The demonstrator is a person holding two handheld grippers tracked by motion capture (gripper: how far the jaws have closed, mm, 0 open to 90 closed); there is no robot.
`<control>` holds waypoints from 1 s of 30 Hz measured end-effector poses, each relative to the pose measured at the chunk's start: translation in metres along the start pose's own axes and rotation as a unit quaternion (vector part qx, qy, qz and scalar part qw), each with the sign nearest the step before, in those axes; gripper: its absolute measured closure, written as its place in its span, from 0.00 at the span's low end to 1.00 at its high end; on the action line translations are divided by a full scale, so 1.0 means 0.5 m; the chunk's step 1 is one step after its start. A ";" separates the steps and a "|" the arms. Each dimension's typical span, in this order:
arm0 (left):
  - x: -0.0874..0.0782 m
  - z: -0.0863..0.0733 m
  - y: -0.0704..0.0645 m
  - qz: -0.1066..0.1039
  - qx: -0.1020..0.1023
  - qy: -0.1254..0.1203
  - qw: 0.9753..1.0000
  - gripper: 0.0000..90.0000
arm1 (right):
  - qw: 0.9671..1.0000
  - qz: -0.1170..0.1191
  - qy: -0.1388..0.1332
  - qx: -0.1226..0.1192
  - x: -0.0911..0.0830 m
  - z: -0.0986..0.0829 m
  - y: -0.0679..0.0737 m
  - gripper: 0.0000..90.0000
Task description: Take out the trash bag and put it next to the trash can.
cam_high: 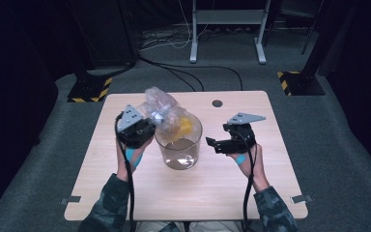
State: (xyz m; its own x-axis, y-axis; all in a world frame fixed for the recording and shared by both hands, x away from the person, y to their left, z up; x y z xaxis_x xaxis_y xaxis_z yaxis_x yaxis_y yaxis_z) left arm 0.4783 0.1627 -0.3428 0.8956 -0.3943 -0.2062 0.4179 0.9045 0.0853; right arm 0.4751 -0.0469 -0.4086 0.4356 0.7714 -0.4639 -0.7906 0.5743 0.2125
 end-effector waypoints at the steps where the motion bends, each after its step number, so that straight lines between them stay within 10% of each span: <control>1: -0.012 0.010 0.014 0.008 -0.002 -0.008 1.000 0.98 | 1.000 -0.006 0.003 0.007 -0.010 -0.020 -0.010 0.18; 7: -0.077 0.033 0.101 0.074 0.003 -0.028 0.997 0.98 | 0.999 -0.032 0.012 0.018 -0.029 -0.079 -0.040 0.18; 13: -0.069 -0.048 0.174 0.127 0.005 0.016 0.992 0.98 | 0.997 -0.065 0.024 0.038 -0.038 -0.164 -0.081 0.17; 24: 0.031 -0.279 0.216 0.116 -0.052 0.119 0.985 0.95 | 0.986 -0.116 0.060 0.100 -0.015 -0.340 -0.144 0.18; 28: 0.025 -0.324 0.211 0.108 -0.063 0.138 0.983 0.78 | 0.984 -0.122 0.067 0.115 -0.008 -0.381 -0.154 0.18; 30: 0.014 -0.332 0.205 0.104 -0.077 0.146 0.981 0.50 | 0.983 -0.125 0.068 0.113 -0.008 -0.390 -0.156 0.18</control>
State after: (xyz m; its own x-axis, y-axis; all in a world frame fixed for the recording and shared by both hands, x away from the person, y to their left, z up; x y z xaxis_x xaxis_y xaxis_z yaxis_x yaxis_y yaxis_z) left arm 0.5020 0.2795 -0.4974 0.8678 -0.1562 -0.4717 0.1830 0.9830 0.0112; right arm 0.4512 -0.1482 -0.5913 0.5308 0.5635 -0.6330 -0.5443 0.7992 0.2551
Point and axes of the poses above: each handheld gripper's, and its own axes: x roughly forward along the jaws, z roughly out of its top, y roughly to its left, the point moved 10 cm from there along x, roughly forward along the jaws, and after that the axes turned 14 degrees about z, right-handed, at the moved point
